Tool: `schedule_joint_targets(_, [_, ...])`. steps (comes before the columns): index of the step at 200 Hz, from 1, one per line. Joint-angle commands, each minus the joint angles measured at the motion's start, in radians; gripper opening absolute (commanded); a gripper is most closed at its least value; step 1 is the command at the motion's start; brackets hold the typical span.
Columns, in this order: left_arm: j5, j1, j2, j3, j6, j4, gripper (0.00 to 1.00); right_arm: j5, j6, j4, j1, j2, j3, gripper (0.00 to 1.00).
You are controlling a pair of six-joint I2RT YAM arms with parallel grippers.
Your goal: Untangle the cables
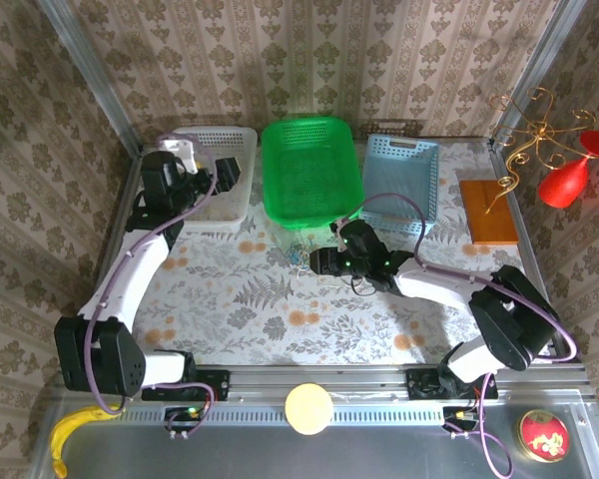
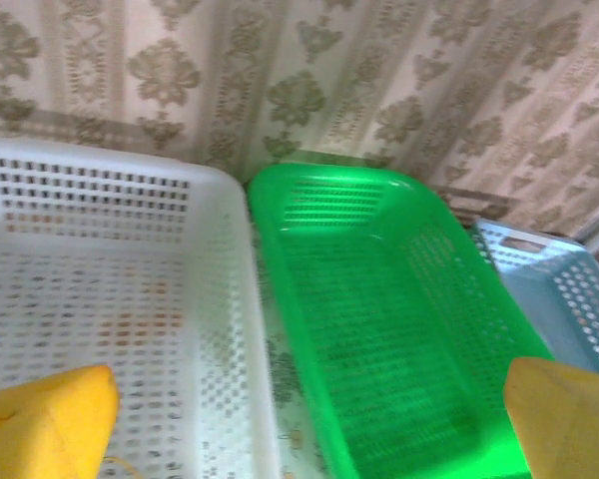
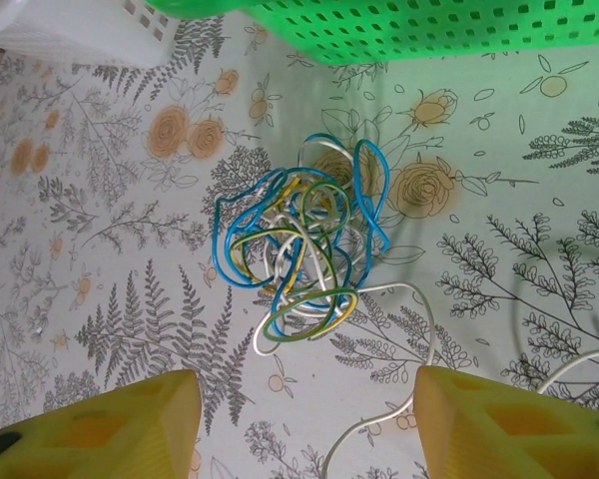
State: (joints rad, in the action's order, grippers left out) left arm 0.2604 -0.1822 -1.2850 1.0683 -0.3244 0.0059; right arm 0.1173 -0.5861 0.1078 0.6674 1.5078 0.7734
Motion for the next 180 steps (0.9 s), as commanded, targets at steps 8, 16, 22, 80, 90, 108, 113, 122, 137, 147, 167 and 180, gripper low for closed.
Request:
schedule_joint_targets(8, [0.011, -0.058, 0.075, -0.075, -0.074, 0.034, 1.00, 0.027, -0.015, 0.019, -0.019, 0.019, 0.021, 0.58])
schedule_joint_targets(16, [0.017, -0.085, 0.093, -0.108, -0.094, 0.049, 1.00, 0.026, -0.018, 0.018, -0.025, 0.013, 0.013, 0.58])
schedule_joint_targets(22, [0.019, -0.103, 0.110, -0.130, -0.104, 0.057, 1.00, 0.026, -0.023, 0.014, -0.030, 0.007, 0.006, 0.57])
schedule_joint_targets(80, [-0.005, -0.252, 0.236, -0.359, -0.229, 0.126, 1.00, 0.040, 0.069, -0.095, -0.031, -0.083, -0.056, 0.62])
schedule_joint_targets(90, [-0.027, -0.266, 0.253, -0.386, -0.248, 0.125, 1.00, 0.037, 0.089, -0.111, -0.026, -0.089, -0.061, 0.64])
schedule_joint_targets(108, [-0.040, -0.299, 0.258, -0.421, -0.264, 0.122, 1.00, 0.028, 0.100, -0.125, -0.020, -0.088, -0.069, 0.64])
schedule_joint_targets(113, [-0.043, -0.307, 0.254, -0.426, -0.264, 0.113, 1.00, 0.029, 0.097, -0.120, -0.020, -0.084, -0.070, 0.64])
schedule_joint_targets(122, [-0.050, -0.319, 0.243, -0.431, -0.261, 0.092, 1.00, 0.031, 0.093, -0.109, -0.020, -0.078, -0.069, 0.64])
schedule_joint_targets(137, [-0.053, -0.336, 0.215, -0.444, -0.256, 0.079, 1.00, 0.039, 0.081, -0.093, -0.019, -0.062, -0.058, 0.63])
schedule_joint_targets(147, [-0.054, -0.343, 0.195, -0.455, -0.261, 0.080, 1.00, 0.049, 0.070, -0.080, -0.019, -0.050, -0.046, 0.62])
schedule_joint_targets(167, [-0.058, -0.355, 0.151, -0.474, -0.270, 0.089, 1.00, 0.070, 0.063, -0.064, -0.015, -0.021, -0.010, 0.59])
schedule_joint_targets(180, [-0.059, -0.359, 0.132, -0.486, -0.282, 0.102, 1.00, 0.075, 0.066, -0.070, -0.007, -0.004, 0.024, 0.56])
